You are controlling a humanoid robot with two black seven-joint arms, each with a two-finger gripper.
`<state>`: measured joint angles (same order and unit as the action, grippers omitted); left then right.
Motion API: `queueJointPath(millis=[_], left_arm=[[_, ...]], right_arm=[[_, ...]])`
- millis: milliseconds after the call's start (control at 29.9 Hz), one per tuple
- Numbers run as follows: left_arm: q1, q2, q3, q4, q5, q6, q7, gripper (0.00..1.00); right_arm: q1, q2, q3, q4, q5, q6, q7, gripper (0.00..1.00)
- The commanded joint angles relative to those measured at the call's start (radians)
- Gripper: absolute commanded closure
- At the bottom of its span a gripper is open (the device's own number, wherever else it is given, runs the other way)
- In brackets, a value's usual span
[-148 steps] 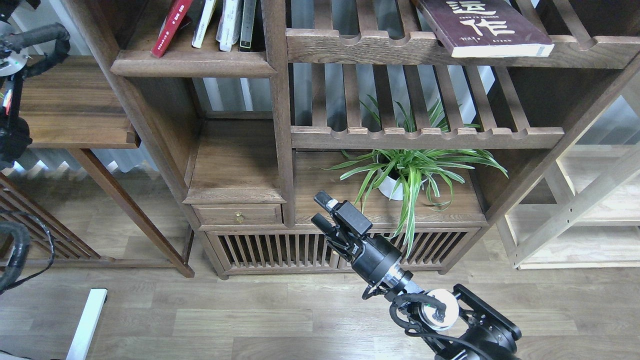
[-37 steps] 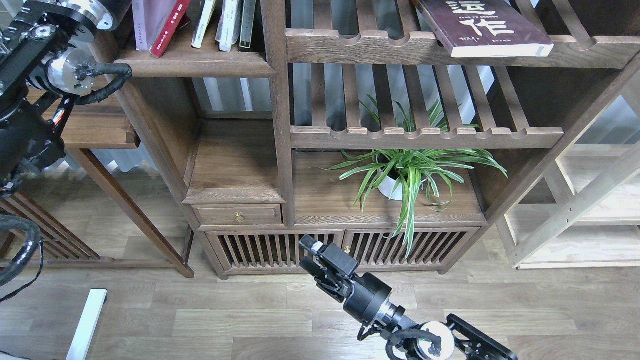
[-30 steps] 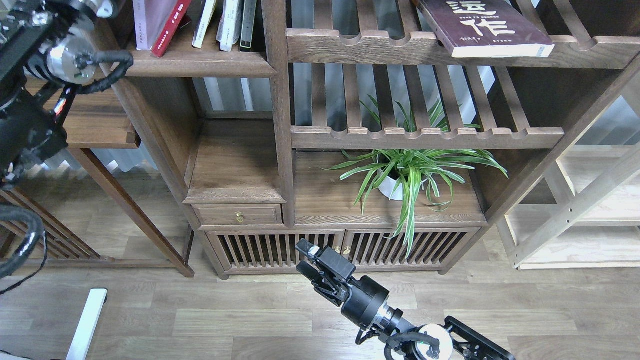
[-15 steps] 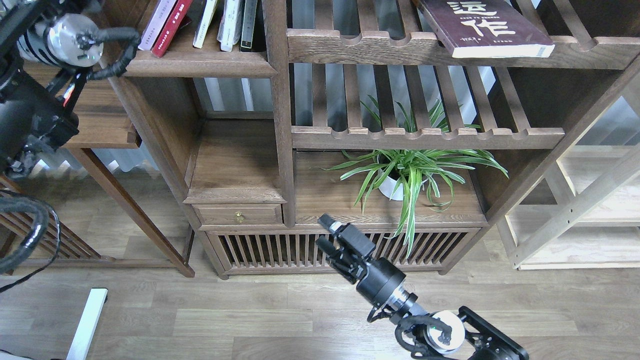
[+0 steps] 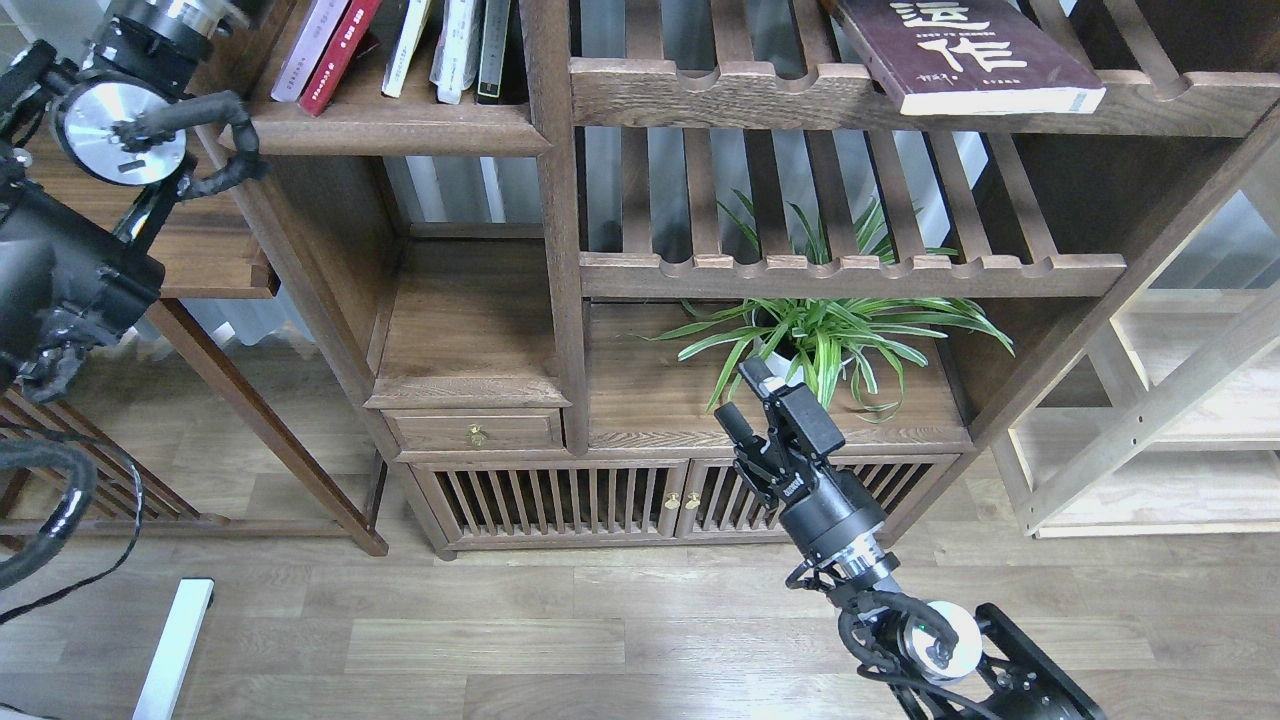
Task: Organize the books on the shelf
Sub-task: 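Raise both arms toward the dark red book on the top shelf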
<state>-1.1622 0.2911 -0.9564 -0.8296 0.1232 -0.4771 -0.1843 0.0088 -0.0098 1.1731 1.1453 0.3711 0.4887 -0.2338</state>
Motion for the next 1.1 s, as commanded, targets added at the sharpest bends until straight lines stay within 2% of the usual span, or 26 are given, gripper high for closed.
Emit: queueJointPath(millis=[0, 134, 401, 568, 635, 736, 802, 1070], left_arm=[[0.024, 0.025, -0.012, -0.011, -0.046, -0.012, -0.007, 0.01], [0.062, 0.026, -0.027, -0.074, -0.146, -0.012, 0.002, 0.02], [0.162, 0.036, -0.035, -0.354, -0.171, -0.012, 0.005, 0.02], [0.228, 0.042, -0.032, -0.483, -0.163, -0.012, 0.009, 0.02], [0.254, 0.042, -0.028, -0.517, -0.162, -0.012, 0.034, 0.03], [0.289, 0.033, -0.027, -0.562, -0.16, -0.012, 0.107, 0.03], [0.315, 0.019, -0.015, -0.586, -0.154, -0.012, 0.137, 0.03], [0.429, -0.004, 0.041, -0.622, 0.016, -0.012, 0.144, 0.05]], right_arm=[[-0.013, 0.007, 0.003, 0.025, 0.0, 0.0, -0.001, 0.05], [-0.018, -0.004, 0.04, 0.059, 0.0, 0.0, -0.001, 0.06], [0.028, -0.007, 0.172, 0.071, 0.0, 0.0, 0.001, 0.06], [0.077, -0.007, 0.235, 0.071, 0.0, 0.0, 0.002, 0.06], [0.091, -0.007, 0.263, 0.07, 0.003, 0.0, 0.002, 0.05], [0.131, -0.009, 0.303, 0.07, 0.009, 0.0, 0.002, 0.05], [0.157, -0.012, 0.322, 0.07, 0.009, 0.0, 0.002, 0.06], [0.217, -0.05, 0.355, 0.057, 0.009, -0.128, 0.011, 0.06]])
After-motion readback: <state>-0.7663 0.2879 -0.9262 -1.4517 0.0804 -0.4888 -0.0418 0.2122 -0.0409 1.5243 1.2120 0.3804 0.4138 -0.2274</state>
